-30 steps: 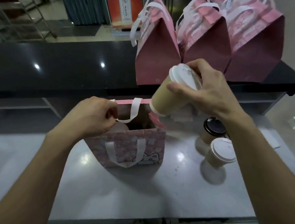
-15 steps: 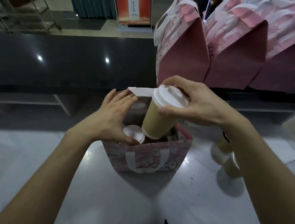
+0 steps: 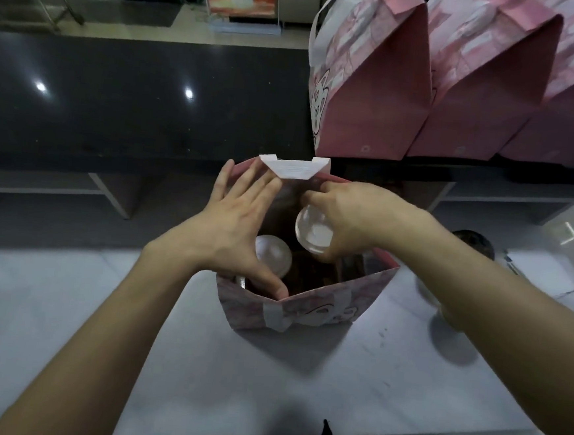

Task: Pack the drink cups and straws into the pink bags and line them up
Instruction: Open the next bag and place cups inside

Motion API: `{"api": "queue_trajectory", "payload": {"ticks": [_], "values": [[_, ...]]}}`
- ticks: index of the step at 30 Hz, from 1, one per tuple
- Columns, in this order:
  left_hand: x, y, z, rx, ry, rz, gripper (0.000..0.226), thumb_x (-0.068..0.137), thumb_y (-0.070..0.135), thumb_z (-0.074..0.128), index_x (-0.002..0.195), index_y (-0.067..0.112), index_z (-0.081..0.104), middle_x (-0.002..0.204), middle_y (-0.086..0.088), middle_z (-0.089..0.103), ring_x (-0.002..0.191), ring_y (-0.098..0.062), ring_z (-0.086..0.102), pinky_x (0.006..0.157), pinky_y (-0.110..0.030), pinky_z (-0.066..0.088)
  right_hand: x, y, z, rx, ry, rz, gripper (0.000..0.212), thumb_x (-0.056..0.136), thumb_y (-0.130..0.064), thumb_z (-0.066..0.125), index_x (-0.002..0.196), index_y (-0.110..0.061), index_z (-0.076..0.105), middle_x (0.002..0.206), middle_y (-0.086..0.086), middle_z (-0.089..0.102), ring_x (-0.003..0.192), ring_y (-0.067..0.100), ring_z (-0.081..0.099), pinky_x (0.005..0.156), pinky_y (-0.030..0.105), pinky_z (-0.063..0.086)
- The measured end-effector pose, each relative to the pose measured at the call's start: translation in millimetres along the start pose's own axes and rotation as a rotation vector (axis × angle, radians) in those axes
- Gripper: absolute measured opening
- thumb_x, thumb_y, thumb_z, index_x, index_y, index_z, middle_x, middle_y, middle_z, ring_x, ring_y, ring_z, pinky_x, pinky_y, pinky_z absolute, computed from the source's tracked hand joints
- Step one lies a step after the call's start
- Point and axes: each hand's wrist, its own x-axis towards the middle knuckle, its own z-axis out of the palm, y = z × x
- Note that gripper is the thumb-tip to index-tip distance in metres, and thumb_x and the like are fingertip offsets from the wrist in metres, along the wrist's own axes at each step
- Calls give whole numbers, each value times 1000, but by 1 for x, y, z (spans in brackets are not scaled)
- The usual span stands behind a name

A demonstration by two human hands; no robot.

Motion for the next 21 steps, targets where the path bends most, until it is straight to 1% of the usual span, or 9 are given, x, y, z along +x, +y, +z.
{"api": "queue_trajectory", "payload": {"ticks": [2, 4, 7, 10, 13, 14, 17, 19, 21], "values": [[1, -1, 2, 19, 4, 13, 171, 44, 117, 49, 172, 23, -16, 182, 1, -18, 156, -12, -44, 127, -58, -26, 4, -6, 4, -40, -48, 7, 93, 73, -57, 86, 152, -30, 45, 126, 0, 65, 108, 25, 66, 83, 40, 60], [2, -2, 3, 28, 4, 20, 171, 44, 118, 46, 172, 23, -17, 182, 0, -20, 156, -13, -45, 127, -59, -26, 8, -12, 11, -70, -99, 20, 92, 75, -49, 87, 154, -28, 44, 122, 2, 67, 103, 26, 67, 79, 39, 59], [3, -3, 2, 40, -13, 20, 171, 43, 119, 43, 171, 24, -19, 181, 0, -23, 155, -15, -47, 126, -60, -27, 11, -18, 23, -52, -159, 32, 96, 81, -38, 88, 162, -30, 36, 128, 4, 64, 104, 26, 65, 72, 35, 52], [3, -2, 1, 63, -19, 21, 171, 44, 118, 42, 171, 22, -19, 180, -1, -25, 156, -17, -46, 126, -60, -27, 12, -22, 32, -14, -182, 40, 98, 83, -34, 87, 164, -32, 33, 132, 5, 62, 105, 26, 63, 70, 34, 46], [3, -1, 1, 75, -19, 24, 170, 45, 118, 41, 171, 22, -19, 180, -1, -25, 157, -19, -44, 126, -60, -27, 14, -23, 37, -79, -157, 15, 94, 88, -31, 81, 167, -30, 30, 127, 6, 66, 92, 23, 57, 67, 34, 45], [4, 0, 1, 76, -15, 26, 169, 46, 118, 41, 171, 23, -19, 180, -1, -25, 157, -20, -44, 125, -60, -28, 14, -23, 38, -100, -139, 5, 92, 89, -32, 79, 168, -30, 31, 126, 6, 67, 91, 23, 57, 68, 34, 46], [3, 1, 2, 76, -1, 36, 167, 47, 117, 42, 171, 24, -19, 180, -2, -25, 158, -20, -44, 126, -60, -27, 16, -24, 44, -106, -111, -13, 88, 88, -36, 81, 164, -26, 38, 122, 5, 70, 105, 29, 69, 76, 37, 51], [2, 1, 2, 72, 8, 37, 165, 48, 117, 43, 172, 26, -16, 181, 0, -23, 159, -20, -42, 126, -61, -26, 17, -24, 50, -102, -106, -20, 82, 89, -34, 81, 161, -26, 42, 121, 6, 71, 109, 31, 69, 76, 37, 48], [1, 1, 2, 67, 15, 39, 160, 49, 117, 43, 171, 29, -13, 182, 1, -18, 160, -20, -39, 127, -62, -24, 20, -23, 53, -96, -134, -20, 79, 94, -31, 77, 164, -26, 39, 126, 7, 71, 112, 32, 69, 79, 36, 43]]}}
